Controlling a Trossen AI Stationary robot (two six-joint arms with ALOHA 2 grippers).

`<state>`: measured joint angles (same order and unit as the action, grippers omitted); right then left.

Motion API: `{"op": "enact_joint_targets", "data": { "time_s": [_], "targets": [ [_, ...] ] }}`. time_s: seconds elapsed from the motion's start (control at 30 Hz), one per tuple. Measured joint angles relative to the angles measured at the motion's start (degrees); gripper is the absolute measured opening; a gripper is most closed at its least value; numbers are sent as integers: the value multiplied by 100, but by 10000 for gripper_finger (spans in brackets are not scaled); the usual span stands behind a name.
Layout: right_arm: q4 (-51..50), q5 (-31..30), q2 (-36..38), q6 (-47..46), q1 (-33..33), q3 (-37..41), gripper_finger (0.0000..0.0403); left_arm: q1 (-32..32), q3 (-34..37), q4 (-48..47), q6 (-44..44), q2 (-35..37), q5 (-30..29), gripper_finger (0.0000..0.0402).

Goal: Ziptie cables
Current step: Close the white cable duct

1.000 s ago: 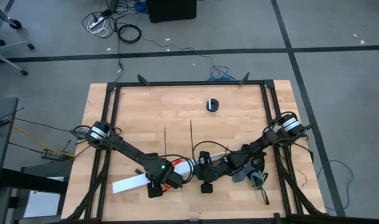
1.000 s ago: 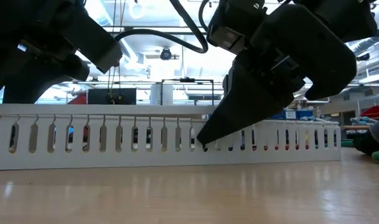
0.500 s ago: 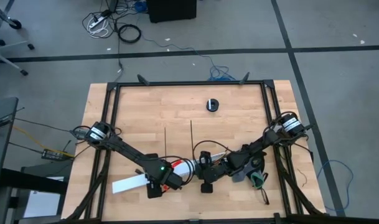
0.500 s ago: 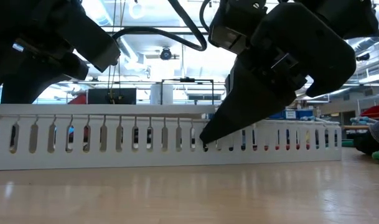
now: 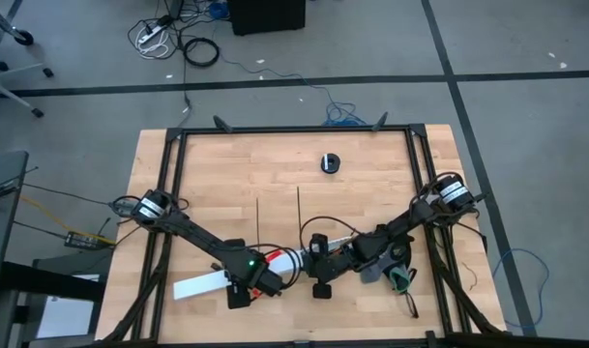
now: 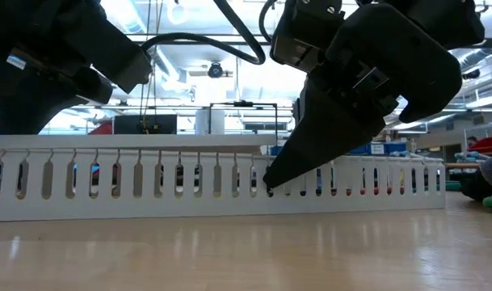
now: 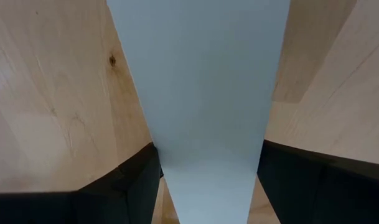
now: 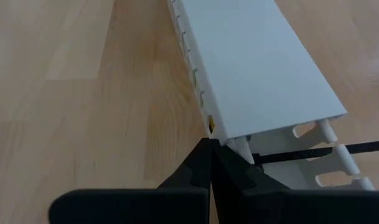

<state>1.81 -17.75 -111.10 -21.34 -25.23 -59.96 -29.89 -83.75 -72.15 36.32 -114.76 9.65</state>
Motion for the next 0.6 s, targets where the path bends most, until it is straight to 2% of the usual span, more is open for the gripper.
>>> {"op": "enact_joint_targets", "data": {
  "time_s": [0.43, 0.6],
  "targets": [
    [80, 63, 115, 144, 33, 32, 0, -19, 138, -11, -10, 6, 96, 224],
    [110, 107, 119, 146, 69, 30, 0, -26, -49, -252, -5, -27, -143, 224]
  ]
}}
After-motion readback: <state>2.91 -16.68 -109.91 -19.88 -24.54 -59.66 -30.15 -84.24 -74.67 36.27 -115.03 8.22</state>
